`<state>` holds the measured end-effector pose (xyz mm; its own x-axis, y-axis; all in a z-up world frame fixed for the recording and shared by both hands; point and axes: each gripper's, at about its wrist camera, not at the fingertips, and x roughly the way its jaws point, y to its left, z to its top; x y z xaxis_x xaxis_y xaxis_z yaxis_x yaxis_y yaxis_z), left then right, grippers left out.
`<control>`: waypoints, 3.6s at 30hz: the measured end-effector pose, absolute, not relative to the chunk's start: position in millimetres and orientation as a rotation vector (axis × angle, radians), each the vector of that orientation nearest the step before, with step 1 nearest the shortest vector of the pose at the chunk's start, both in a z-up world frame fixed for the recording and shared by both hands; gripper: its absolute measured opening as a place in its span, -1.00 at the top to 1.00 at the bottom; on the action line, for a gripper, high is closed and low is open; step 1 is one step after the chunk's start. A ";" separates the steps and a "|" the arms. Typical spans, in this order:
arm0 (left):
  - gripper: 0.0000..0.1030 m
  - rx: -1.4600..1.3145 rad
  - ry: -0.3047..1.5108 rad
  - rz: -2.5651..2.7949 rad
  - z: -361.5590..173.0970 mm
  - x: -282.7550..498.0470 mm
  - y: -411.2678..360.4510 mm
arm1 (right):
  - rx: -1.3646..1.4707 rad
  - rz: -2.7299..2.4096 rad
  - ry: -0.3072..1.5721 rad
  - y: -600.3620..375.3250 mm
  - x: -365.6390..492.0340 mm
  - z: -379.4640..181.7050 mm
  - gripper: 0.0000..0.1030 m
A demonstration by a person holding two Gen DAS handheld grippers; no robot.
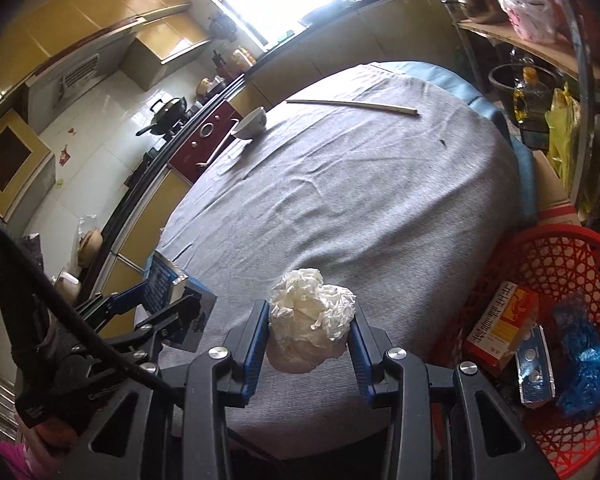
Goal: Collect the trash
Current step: 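Carry the white tissue and dark blue box over to the red basket, then open the right tool over the basket while the left tool releases the dark blue box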
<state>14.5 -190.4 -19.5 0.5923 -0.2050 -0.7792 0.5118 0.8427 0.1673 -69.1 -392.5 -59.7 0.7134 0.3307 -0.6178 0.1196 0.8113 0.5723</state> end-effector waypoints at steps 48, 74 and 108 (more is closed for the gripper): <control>-0.43 0.618 0.742 -0.655 -13.0 -34.3 -311.6 | 0.782 -0.094 0.709 -491.8 -144.3 -77.9 0.21; -0.44 0.750 0.764 -0.806 -42.2 -68.3 -379.3 | 0.897 -0.227 0.674 -553.0 -188.3 -103.3 0.19; -0.46 0.681 0.790 -0.914 -47.8 -56.2 -387.9 | 0.943 -0.268 0.729 -560.1 -167.6 -113.3 0.02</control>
<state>-56.2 -387.9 -47.8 0.3801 -0.4193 -0.8244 0.8764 0.4483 0.1761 -167.6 -560.1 -113.3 0.7342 0.0971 -0.6720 0.5091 0.5761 0.6394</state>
